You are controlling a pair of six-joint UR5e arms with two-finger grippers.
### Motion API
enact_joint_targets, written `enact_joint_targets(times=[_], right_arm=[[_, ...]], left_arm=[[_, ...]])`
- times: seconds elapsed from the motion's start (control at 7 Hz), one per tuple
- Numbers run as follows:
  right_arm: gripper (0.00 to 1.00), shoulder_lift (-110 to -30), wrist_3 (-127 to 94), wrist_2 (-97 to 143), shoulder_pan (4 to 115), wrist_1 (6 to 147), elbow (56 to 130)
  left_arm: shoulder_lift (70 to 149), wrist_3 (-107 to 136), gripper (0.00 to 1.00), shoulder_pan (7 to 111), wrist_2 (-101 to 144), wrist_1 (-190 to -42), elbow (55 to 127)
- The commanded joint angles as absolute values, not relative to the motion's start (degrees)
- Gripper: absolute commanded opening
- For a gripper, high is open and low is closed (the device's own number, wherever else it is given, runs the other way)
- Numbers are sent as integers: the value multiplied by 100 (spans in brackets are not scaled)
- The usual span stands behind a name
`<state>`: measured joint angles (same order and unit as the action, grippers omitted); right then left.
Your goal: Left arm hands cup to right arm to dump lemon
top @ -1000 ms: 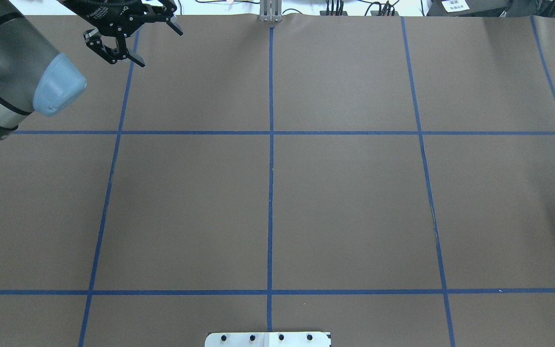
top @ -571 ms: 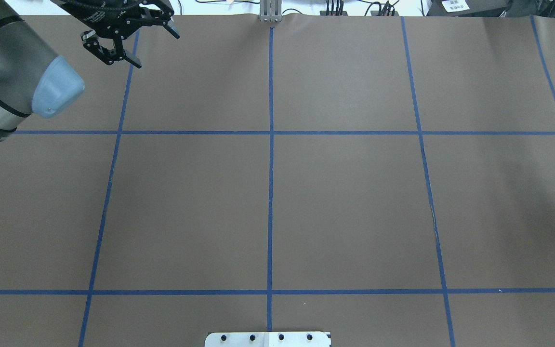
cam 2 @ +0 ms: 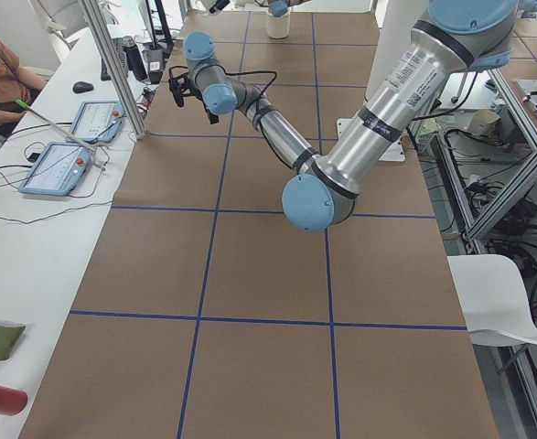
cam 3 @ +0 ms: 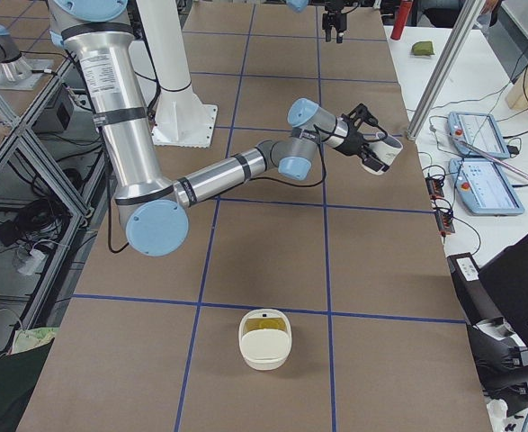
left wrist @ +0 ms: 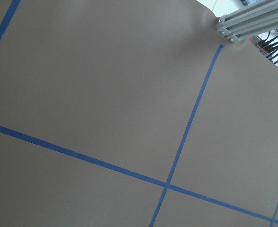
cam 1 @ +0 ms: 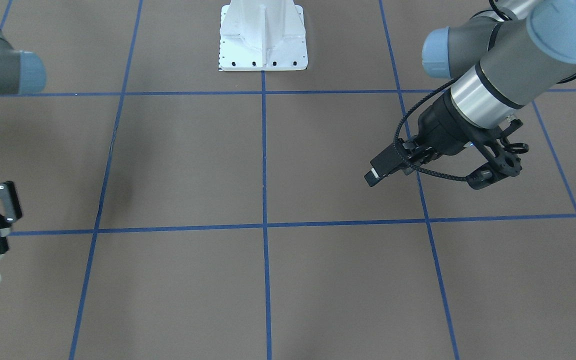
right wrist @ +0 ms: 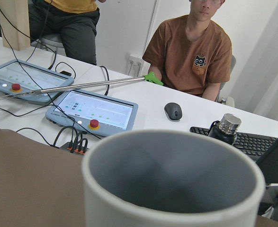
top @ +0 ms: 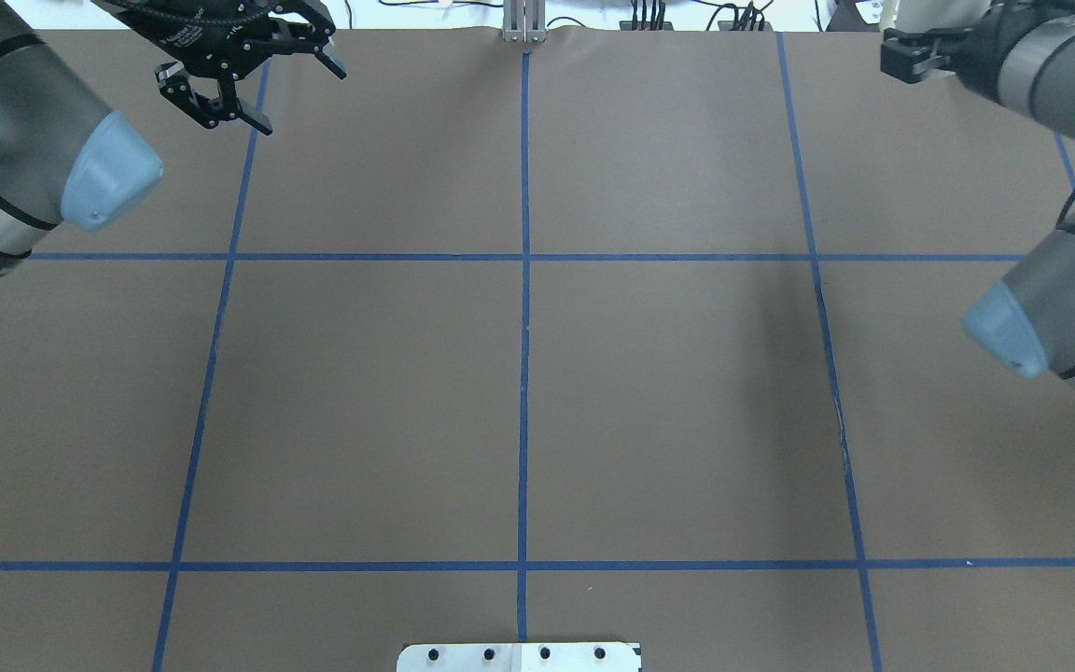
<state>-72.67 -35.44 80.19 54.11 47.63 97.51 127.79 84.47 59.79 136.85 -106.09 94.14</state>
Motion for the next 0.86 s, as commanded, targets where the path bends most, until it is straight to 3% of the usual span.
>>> enact_joint_targets(times=[0.0, 0.71], right_arm=[[16, -6437, -3516, 6956, 4512, 5893, 9730], [16, -5829, -3524, 5329, 3272, 6389, 9660]], left_arm=[[12779, 8446, 100, 5977, 13693, -10608, 9413], [12929, 8446, 100, 5669, 13807, -10644, 9413]])
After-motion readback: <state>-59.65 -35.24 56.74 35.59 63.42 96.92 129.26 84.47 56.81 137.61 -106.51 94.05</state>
